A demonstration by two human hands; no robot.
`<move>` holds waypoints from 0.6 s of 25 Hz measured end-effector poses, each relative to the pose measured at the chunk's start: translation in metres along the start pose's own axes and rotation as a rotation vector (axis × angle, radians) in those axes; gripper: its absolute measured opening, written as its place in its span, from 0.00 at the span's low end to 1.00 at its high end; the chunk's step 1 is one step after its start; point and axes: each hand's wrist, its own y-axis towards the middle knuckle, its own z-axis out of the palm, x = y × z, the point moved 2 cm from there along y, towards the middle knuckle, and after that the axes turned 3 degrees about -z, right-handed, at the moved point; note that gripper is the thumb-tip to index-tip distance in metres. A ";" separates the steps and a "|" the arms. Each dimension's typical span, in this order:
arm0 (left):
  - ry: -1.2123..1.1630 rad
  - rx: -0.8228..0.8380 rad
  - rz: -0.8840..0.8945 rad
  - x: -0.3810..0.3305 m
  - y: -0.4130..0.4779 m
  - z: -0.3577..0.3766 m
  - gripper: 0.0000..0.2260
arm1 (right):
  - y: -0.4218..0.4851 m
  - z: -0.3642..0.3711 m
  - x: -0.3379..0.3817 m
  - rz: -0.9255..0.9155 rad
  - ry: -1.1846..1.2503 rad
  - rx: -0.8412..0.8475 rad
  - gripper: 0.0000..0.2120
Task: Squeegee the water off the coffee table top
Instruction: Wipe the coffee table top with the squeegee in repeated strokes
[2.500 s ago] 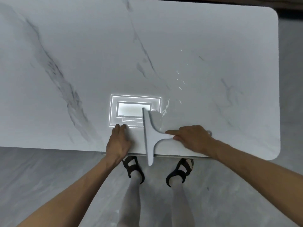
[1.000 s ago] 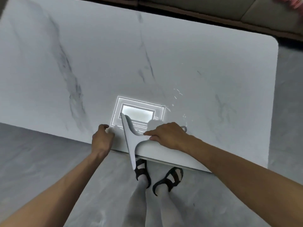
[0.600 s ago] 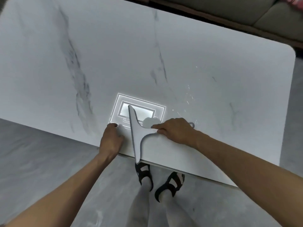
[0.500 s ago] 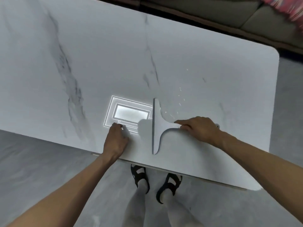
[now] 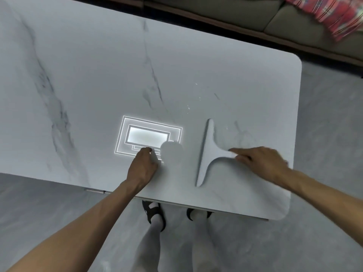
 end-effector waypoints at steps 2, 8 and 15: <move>0.008 0.024 -0.032 -0.007 -0.010 0.002 0.21 | -0.003 0.025 0.034 -0.165 0.037 0.067 0.17; -0.021 -0.013 -0.132 -0.033 -0.035 0.029 0.11 | -0.009 0.096 0.073 -0.496 -0.060 0.235 0.17; 0.143 0.119 -0.097 -0.074 -0.030 0.073 0.17 | -0.022 0.050 -0.068 -0.317 -0.113 0.111 0.18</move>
